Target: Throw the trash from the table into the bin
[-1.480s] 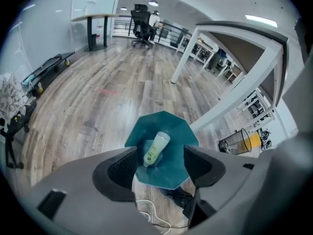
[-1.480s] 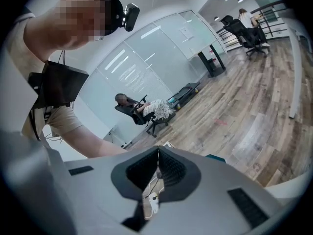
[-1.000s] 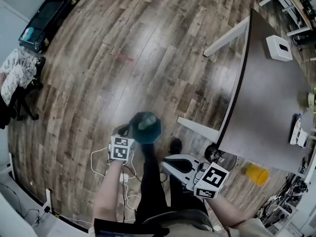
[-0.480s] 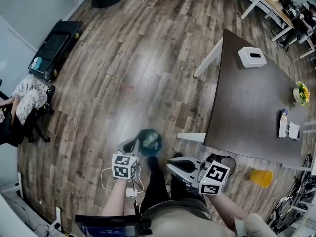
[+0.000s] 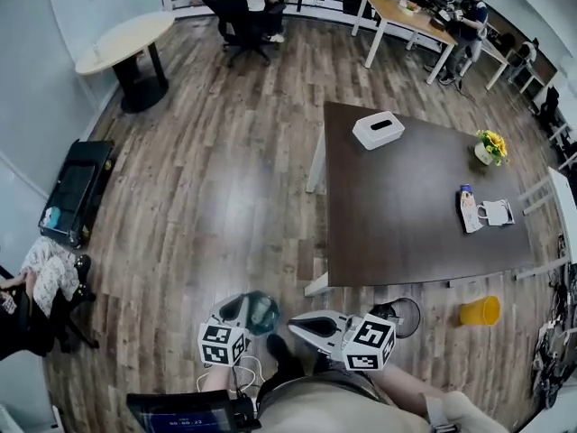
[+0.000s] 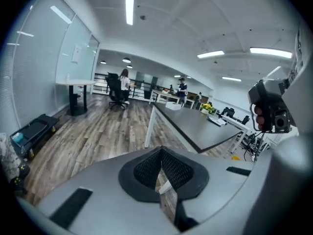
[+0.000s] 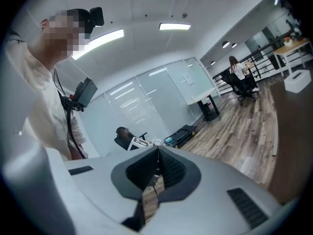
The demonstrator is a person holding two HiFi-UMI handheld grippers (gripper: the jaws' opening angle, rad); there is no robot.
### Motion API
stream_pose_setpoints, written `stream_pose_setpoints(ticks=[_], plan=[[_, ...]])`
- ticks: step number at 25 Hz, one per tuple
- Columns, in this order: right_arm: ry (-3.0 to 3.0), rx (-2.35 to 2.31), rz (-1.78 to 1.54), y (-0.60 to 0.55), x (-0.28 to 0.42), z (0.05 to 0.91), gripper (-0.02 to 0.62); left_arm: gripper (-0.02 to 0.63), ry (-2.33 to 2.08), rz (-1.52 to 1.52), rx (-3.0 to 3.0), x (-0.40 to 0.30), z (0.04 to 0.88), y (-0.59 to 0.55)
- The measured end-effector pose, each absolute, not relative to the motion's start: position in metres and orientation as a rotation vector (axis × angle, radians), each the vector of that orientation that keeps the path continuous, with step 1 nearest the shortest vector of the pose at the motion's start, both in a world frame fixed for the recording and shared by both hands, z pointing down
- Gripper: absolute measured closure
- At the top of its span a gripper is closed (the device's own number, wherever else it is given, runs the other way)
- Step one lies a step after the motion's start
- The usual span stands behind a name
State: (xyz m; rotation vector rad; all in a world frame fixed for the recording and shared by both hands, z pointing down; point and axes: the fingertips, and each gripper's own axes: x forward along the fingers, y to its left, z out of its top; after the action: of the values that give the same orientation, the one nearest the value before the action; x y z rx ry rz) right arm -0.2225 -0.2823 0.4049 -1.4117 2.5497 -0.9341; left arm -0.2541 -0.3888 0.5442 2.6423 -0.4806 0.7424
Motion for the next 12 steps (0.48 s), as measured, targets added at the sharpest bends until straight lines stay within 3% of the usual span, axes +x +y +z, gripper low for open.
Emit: stream_pose_setpoints(ticks=[12], plan=[[2.363, -1.484, -0.685, -0.164, -0.140, 0.335, 0.581, 0.592, -0.217, 0.597, 2.882, -0.127, 0.424, -0.274]])
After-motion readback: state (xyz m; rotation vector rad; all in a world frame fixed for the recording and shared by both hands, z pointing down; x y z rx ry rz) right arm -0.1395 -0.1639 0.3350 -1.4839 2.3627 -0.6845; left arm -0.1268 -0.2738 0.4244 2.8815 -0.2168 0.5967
